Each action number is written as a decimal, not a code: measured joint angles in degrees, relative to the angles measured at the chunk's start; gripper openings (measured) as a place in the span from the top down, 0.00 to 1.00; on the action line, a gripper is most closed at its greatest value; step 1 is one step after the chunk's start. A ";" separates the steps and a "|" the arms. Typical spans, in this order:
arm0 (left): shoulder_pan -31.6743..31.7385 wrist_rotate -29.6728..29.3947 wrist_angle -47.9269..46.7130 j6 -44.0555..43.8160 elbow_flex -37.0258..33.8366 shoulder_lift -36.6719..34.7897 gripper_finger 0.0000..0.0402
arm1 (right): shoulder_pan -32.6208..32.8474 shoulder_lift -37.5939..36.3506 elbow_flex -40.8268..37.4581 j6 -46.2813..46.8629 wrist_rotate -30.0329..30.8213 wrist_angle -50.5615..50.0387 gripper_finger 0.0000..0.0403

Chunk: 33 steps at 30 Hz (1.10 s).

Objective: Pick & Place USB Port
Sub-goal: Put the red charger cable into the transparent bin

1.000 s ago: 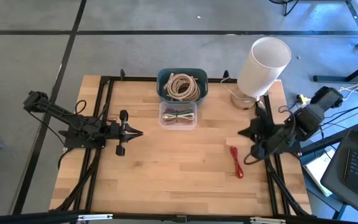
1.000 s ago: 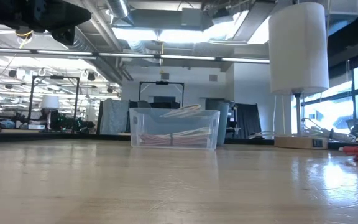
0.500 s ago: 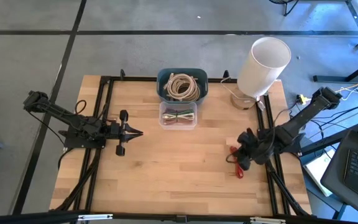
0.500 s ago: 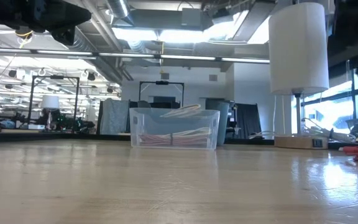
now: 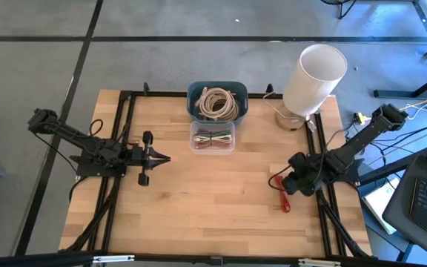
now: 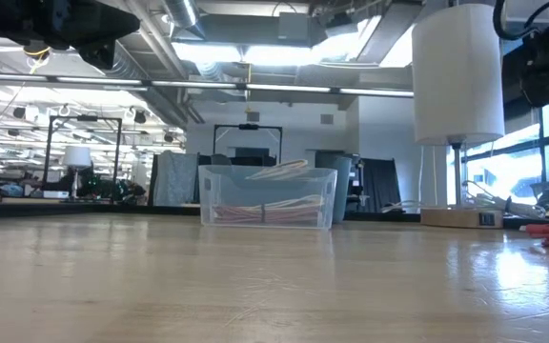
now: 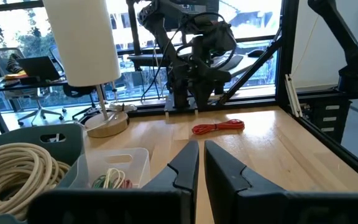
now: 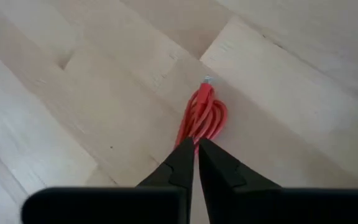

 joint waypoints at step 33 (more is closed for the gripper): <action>-0.01 -0.01 0.00 0.00 0.00 0.00 0.96 | 0.37 16.00 0.01 0.46 -15.57 12.50 0.42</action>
